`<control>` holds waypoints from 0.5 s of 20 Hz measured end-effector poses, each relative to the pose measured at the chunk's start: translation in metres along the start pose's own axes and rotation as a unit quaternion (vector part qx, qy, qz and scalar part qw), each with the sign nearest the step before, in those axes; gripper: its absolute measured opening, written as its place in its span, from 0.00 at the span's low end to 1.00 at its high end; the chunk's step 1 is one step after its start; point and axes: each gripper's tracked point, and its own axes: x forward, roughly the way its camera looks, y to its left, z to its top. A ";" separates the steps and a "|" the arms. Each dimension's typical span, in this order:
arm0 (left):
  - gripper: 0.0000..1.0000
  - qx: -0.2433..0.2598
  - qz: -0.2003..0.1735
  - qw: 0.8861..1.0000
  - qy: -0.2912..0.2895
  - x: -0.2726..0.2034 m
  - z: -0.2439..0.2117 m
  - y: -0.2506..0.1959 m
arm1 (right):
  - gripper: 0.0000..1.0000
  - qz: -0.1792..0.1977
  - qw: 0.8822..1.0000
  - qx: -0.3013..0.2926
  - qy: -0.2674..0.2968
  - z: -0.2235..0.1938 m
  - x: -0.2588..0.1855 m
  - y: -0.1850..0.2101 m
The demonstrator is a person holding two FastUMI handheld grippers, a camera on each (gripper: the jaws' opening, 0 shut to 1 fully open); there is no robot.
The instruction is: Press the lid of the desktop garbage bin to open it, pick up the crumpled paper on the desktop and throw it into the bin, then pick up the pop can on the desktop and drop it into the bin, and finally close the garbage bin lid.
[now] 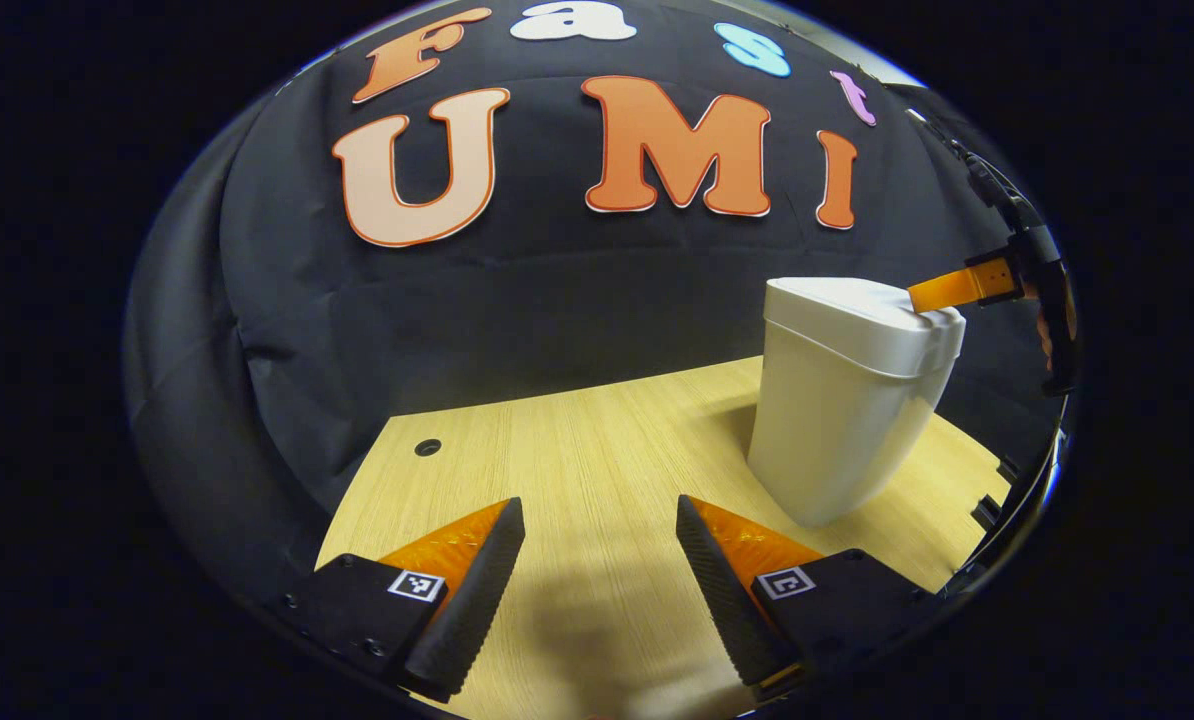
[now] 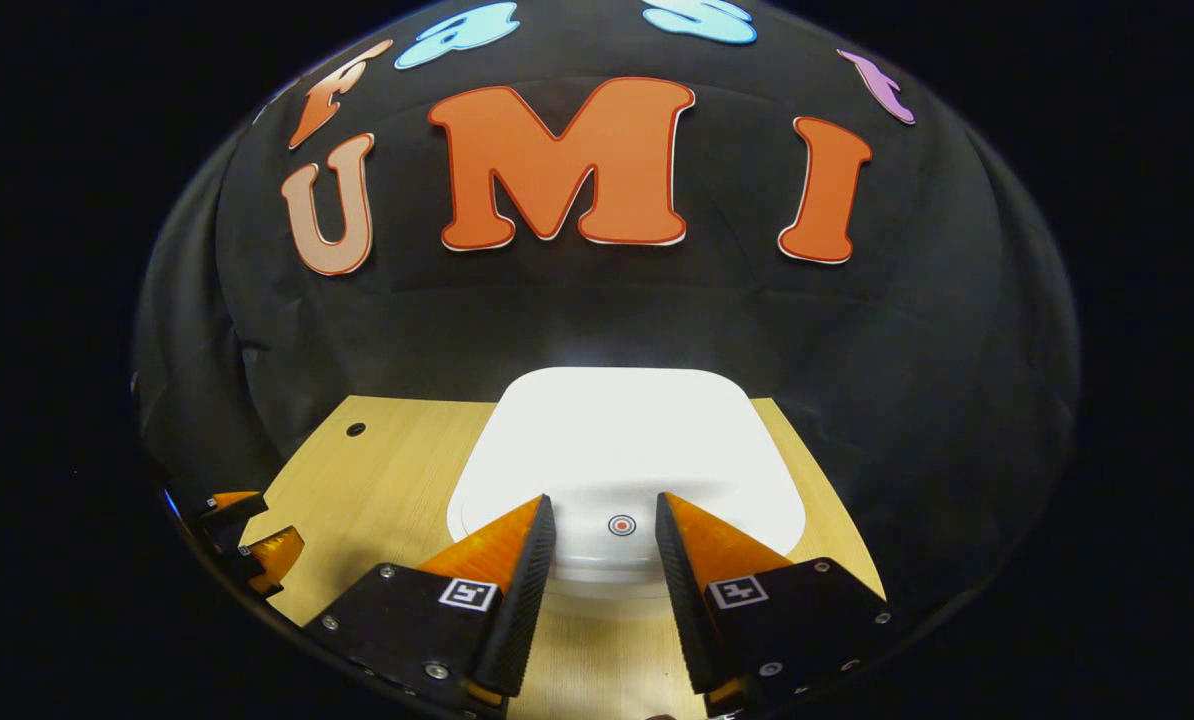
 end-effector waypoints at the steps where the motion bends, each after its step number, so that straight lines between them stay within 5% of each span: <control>1: 0.98 0.002 -0.001 1.000 -0.001 0.000 0.000 0.000 | 0.63 0.002 1.000 0.001 -0.001 -0.001 0.001 0.000; 3: 0.97 0.004 -0.003 1.000 -0.002 -0.001 0.002 -0.001 | 0.58 0.003 1.000 0.006 0.000 -0.001 0.001 0.000; 10: 0.98 0.005 0.003 0.999 -0.033 -0.009 0.028 0.007 | 0.67 0.001 0.999 0.011 -0.043 0.005 0.000 0.006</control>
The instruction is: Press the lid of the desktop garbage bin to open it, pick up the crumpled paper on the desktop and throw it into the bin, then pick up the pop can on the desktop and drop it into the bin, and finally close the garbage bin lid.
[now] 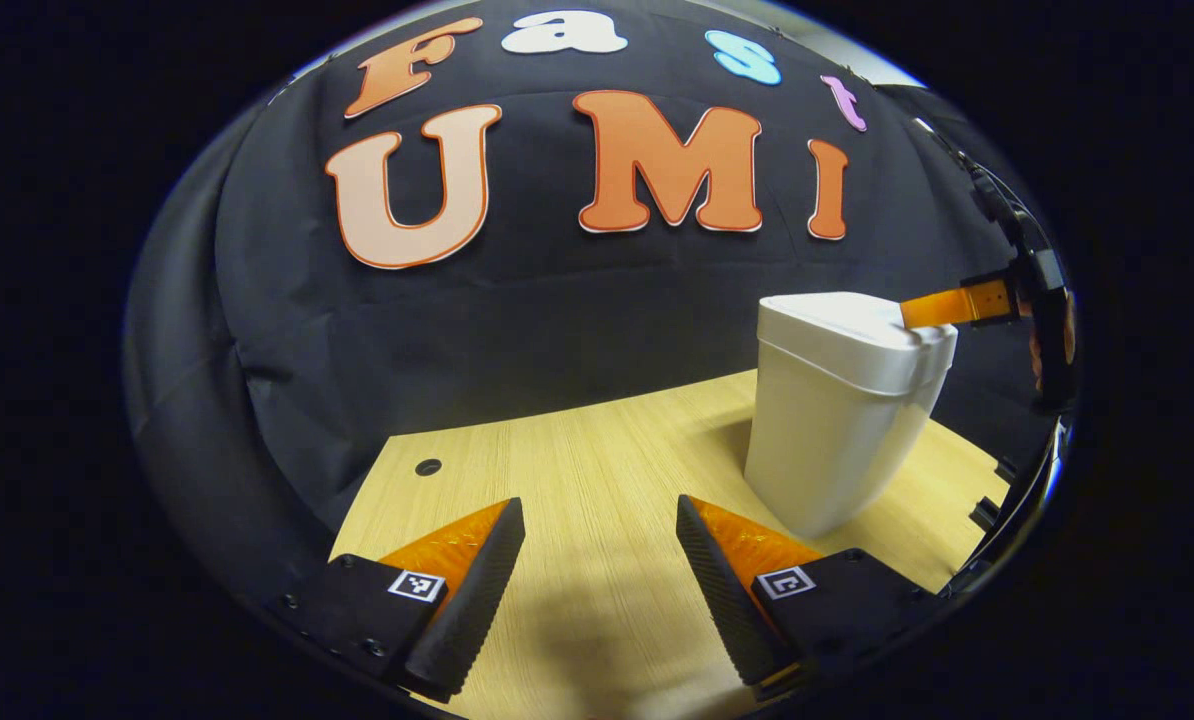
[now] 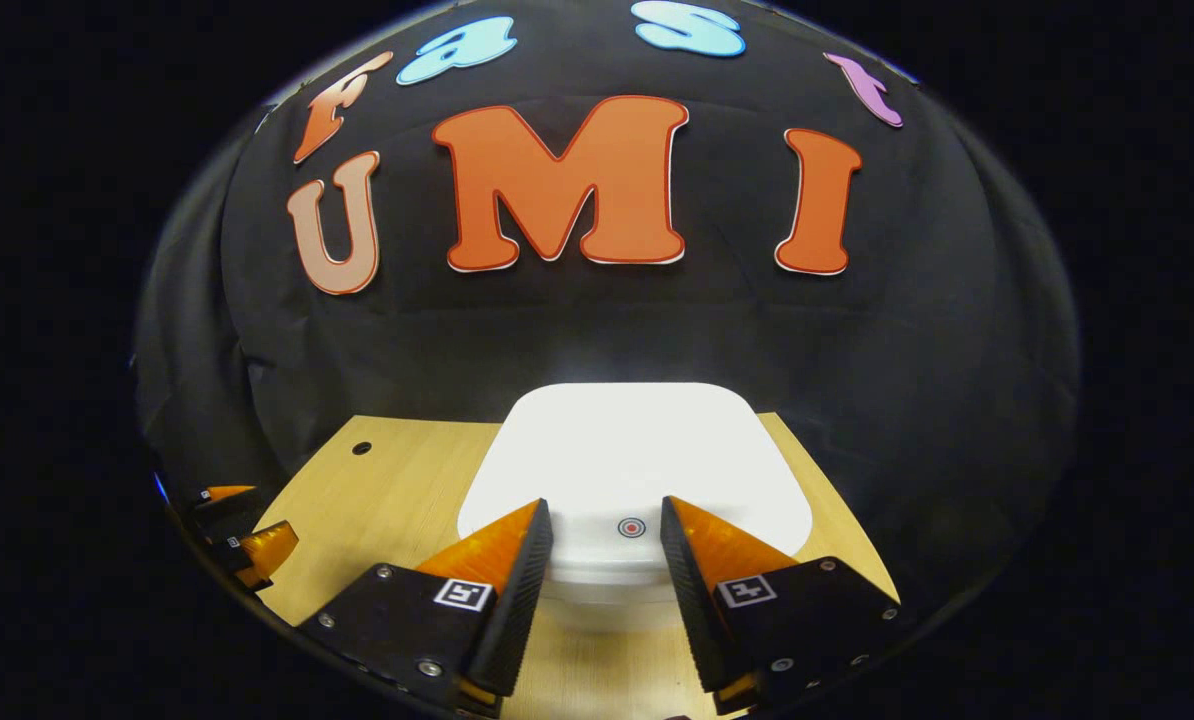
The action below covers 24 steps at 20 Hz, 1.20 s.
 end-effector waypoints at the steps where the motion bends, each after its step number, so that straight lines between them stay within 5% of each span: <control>1: 0.97 -0.001 0.002 1.000 -0.008 -0.001 0.007 0.002 | 0.71 -0.001 1.000 -0.003 -0.003 -0.002 0.001 0.002; 6: 0.95 0.003 0.026 0.998 -0.050 -0.013 0.045 0.020 | 0.86 0.012 0.999 -0.010 -0.032 0.004 -0.003 0.025; 14: 0.99 -0.013 0.071 0.986 -0.150 -0.053 0.112 0.055 | 0.86 0.042 0.991 -0.019 -0.124 0.029 -0.020 0.071; 24: 0.97 -0.024 0.102 0.978 -0.182 -0.068 0.119 0.076 | 0.98 0.074 0.984 -0.046 -0.156 0.032 -0.029 0.116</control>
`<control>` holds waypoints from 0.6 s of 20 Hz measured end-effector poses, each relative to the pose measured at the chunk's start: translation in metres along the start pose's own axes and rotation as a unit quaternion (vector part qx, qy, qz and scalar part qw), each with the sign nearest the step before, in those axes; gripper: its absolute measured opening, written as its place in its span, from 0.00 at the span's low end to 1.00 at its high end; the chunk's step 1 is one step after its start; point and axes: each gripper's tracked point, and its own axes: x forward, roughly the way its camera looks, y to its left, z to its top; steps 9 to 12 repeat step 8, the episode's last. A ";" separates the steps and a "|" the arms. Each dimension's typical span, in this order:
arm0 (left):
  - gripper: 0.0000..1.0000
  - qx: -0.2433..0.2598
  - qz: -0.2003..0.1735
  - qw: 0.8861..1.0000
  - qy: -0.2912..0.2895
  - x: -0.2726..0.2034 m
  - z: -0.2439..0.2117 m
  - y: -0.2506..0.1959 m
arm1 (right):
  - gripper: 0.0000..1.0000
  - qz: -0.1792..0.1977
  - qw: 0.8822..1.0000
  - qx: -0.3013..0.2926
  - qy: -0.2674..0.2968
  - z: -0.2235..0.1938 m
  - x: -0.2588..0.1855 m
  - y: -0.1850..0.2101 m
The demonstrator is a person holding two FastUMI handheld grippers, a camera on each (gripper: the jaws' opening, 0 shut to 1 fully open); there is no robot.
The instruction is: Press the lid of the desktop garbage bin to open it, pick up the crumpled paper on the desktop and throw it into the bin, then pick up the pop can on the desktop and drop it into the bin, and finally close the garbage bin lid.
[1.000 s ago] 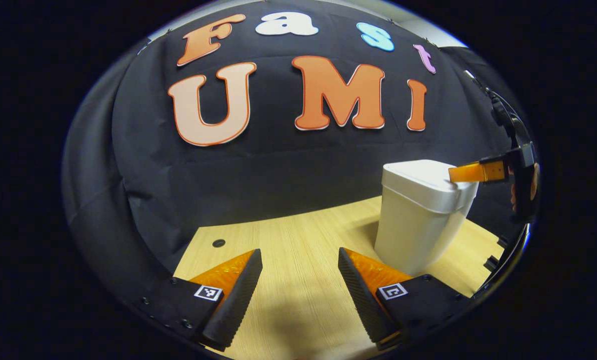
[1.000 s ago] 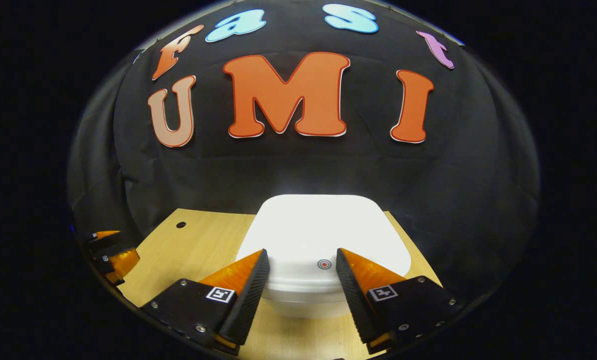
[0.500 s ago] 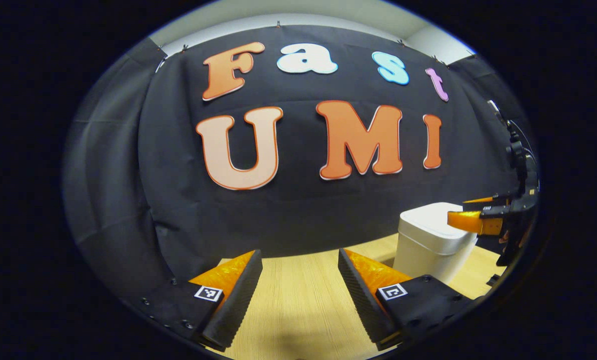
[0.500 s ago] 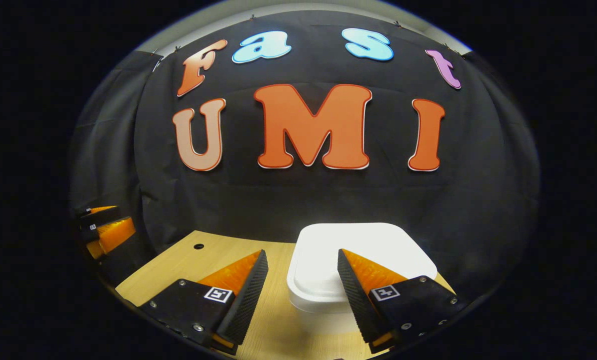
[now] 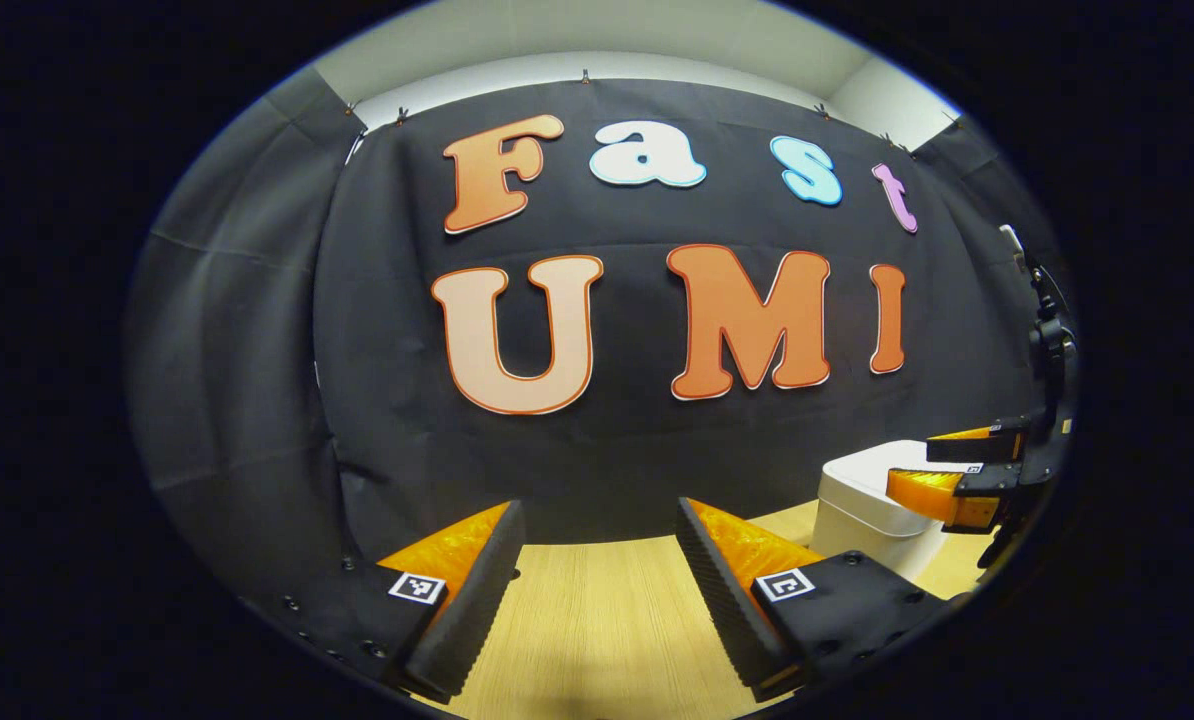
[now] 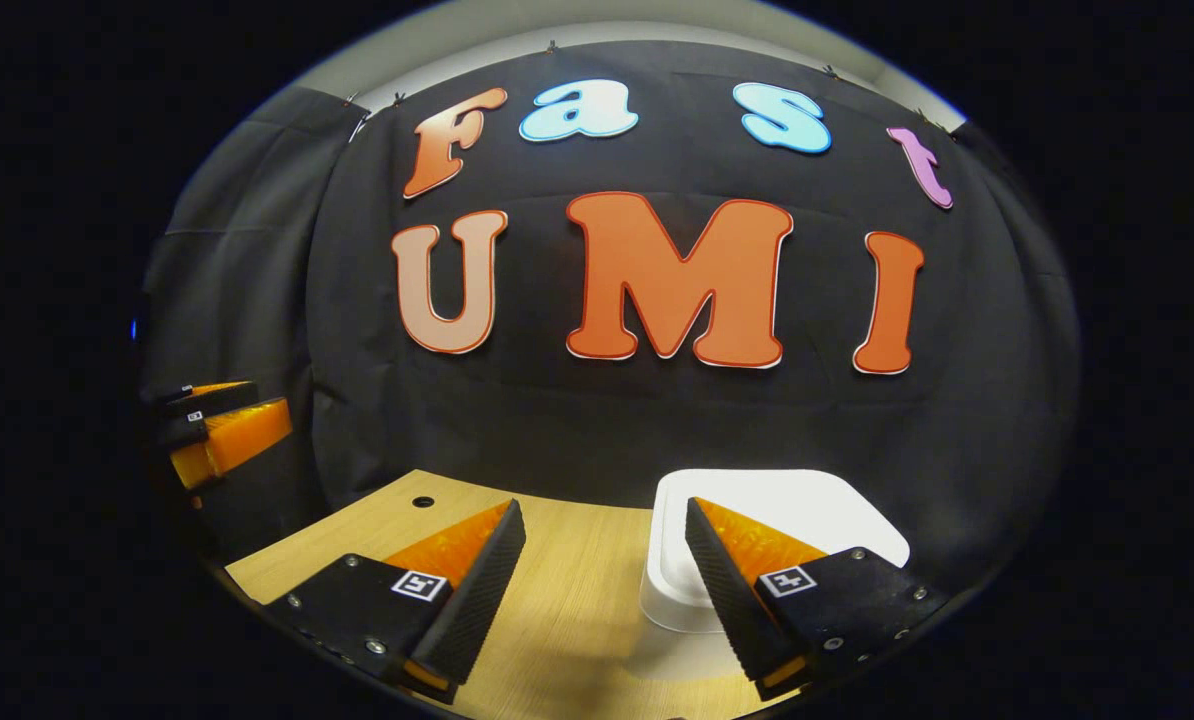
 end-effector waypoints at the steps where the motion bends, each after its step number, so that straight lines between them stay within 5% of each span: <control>1: 0.97 -0.002 0.001 1.000 0.000 0.000 0.000 0.001 | 0.98 0.003 1.000 0.000 -0.001 0.000 0.000 0.003; 12: 0.99 -0.005 0.008 1.000 -0.001 -0.001 -0.002 0.006 | 0.98 0.006 1.000 -0.003 -0.005 0.003 -0.002 0.008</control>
